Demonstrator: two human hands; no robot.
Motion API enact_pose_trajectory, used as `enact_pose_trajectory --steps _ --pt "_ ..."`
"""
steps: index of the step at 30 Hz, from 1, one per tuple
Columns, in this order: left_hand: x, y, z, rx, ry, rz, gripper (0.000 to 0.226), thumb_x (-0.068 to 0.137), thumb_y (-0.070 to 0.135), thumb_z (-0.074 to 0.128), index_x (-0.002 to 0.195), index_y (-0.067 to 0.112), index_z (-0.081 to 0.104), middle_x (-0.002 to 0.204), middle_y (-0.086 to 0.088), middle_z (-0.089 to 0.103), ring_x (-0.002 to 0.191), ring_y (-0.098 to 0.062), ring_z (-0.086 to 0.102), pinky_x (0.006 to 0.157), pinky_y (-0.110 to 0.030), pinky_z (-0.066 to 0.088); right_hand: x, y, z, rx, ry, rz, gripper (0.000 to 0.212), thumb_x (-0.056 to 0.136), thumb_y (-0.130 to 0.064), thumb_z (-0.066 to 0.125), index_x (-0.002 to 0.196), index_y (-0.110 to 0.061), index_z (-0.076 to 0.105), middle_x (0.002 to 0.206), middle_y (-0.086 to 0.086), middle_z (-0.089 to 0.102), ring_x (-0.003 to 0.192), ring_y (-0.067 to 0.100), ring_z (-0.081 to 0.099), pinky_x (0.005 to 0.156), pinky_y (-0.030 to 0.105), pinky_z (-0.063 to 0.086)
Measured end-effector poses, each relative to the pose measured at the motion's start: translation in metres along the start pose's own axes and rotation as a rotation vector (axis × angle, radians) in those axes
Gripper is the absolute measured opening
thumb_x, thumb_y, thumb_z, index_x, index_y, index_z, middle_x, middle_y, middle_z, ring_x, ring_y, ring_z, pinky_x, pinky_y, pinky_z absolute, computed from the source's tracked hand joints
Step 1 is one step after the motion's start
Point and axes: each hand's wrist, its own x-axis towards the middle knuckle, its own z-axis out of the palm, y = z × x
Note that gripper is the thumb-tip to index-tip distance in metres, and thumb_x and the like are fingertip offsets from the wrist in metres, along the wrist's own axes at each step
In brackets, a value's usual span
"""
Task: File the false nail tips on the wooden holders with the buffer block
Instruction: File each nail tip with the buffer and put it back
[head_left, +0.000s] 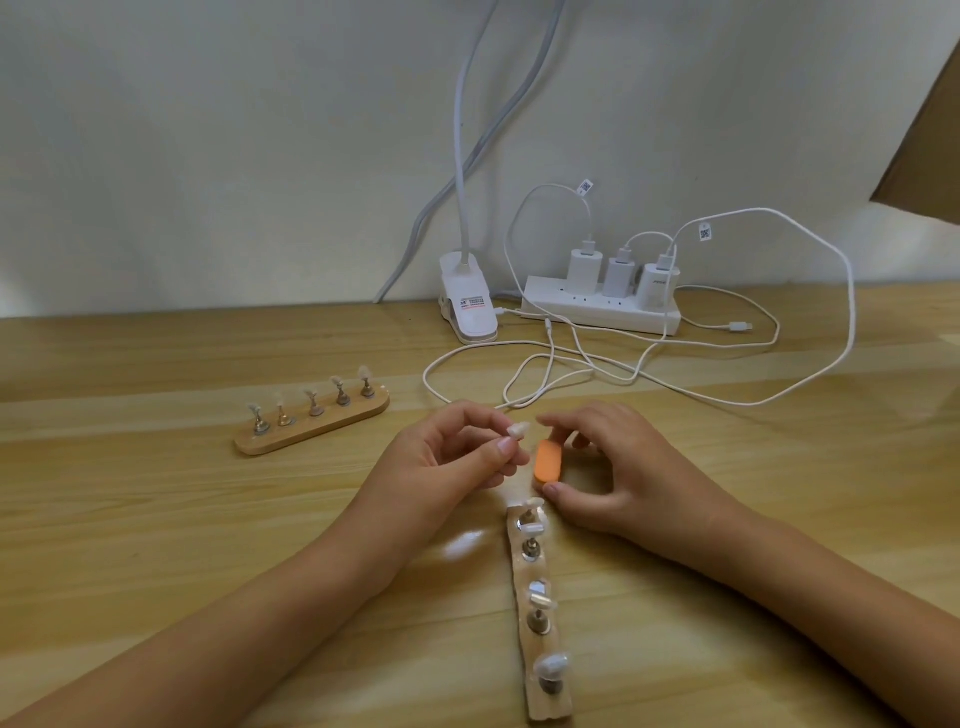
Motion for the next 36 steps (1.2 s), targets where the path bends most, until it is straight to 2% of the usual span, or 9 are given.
enact_pose_trajectory --steps 3,6,10,14,19,24,29,32,36 --pt "0.001 -0.001 0.001 0.014 0.010 0.004 0.019 0.075 0.028 0.067 0.091 0.018 0.068 0.084 -0.003 0.074 0.079 -0.008 0.066 0.076 -0.017 0.053 -0.001 -0.011 -0.008 0.461 0.145 0.204 0.036 0.080 -0.030 0.076 0.115 -0.031 0.068 0.108 -0.012 0.065 0.100 0.003 0.058 0.085 0.017 0.048" --pt "0.001 -0.001 0.001 0.038 0.017 0.006 0.018 0.075 0.027 0.070 0.090 0.017 0.068 0.081 0.000 0.072 0.077 -0.006 0.064 0.076 -0.015 0.051 -0.005 -0.022 -0.012 0.767 0.206 0.231 0.040 0.075 -0.036 0.075 0.114 -0.032 0.070 0.109 -0.011 0.070 0.104 0.004 0.063 0.090 0.019 0.052" --pt "-0.001 -0.002 0.000 0.131 -0.001 0.025 0.008 0.080 0.023 0.071 0.087 0.020 0.070 0.085 0.000 0.071 0.082 -0.006 0.063 0.076 -0.019 0.048 -0.009 -0.031 -0.005 0.665 0.187 0.170 0.037 0.085 -0.012 0.073 0.117 -0.029 0.067 0.113 -0.009 0.068 0.105 0.006 0.062 0.094 0.027 0.051" --pt "-0.001 -0.002 0.000 0.140 -0.012 0.062 0.012 0.077 0.025 0.071 0.087 0.018 0.070 0.084 0.004 0.068 0.080 -0.005 0.061 0.074 -0.016 0.048 -0.012 -0.032 -0.006 0.614 0.189 0.056 0.036 0.085 -0.024 0.075 0.119 -0.026 0.066 0.116 -0.004 0.065 0.110 0.013 0.060 0.094 0.027 0.049" --pt "-0.001 -0.004 -0.001 0.195 -0.033 0.087 0.007 0.081 0.024 0.071 0.087 0.020 0.070 0.082 0.008 0.067 0.079 -0.002 0.059 0.074 -0.013 0.045 -0.011 -0.024 -0.003 0.548 0.172 0.039 0.036 0.086 -0.011 0.075 0.118 -0.026 0.066 0.118 -0.001 0.063 0.112 0.018 0.059 0.093 0.033 0.049" --pt "-0.001 -0.004 -0.001 0.233 -0.050 0.115 0.010 0.079 0.028 0.069 0.088 0.024 0.071 0.087 0.006 0.068 0.086 -0.005 0.061 0.080 -0.019 0.049 -0.014 -0.026 0.000 0.401 0.200 -0.159 0.042 0.081 -0.028 0.069 0.122 -0.020 0.064 0.118 0.000 0.062 0.115 0.019 0.057 0.091 0.025 0.046" --pt "-0.001 -0.004 -0.002 0.247 -0.051 0.121 0.007 0.085 0.020 0.068 0.092 0.018 0.070 0.086 0.008 0.068 0.083 0.000 0.060 0.076 -0.013 0.047 -0.011 -0.023 -0.001 0.393 0.235 -0.117 0.043 0.079 -0.017 0.070 0.121 -0.018 0.063 0.116 -0.001 0.062 0.112 0.018 0.057 0.092 0.033 0.048" --pt "-0.001 -0.003 -0.001 0.246 -0.065 0.127 0.008 0.084 0.024 0.067 0.091 0.022 0.070 0.086 0.010 0.068 0.084 -0.002 0.061 0.079 -0.017 0.049 -0.014 -0.024 0.001 0.333 0.229 -0.232 0.044 0.081 -0.024 0.066 0.123 -0.016 0.062 0.119 0.001 0.061 0.116 0.020 0.056 0.093 0.025 0.046" --pt "-0.001 -0.004 -0.001 0.195 -0.062 0.101 0.008 0.087 0.016 0.068 0.089 0.023 0.071 0.083 0.007 0.068 0.079 -0.005 0.060 0.075 -0.018 0.049 -0.011 -0.024 -0.001 0.324 0.284 -0.181 0.045 0.079 -0.029 0.062 0.122 -0.015 0.062 0.116 0.003 0.061 0.113 0.018 0.055 0.092 0.031 0.047"
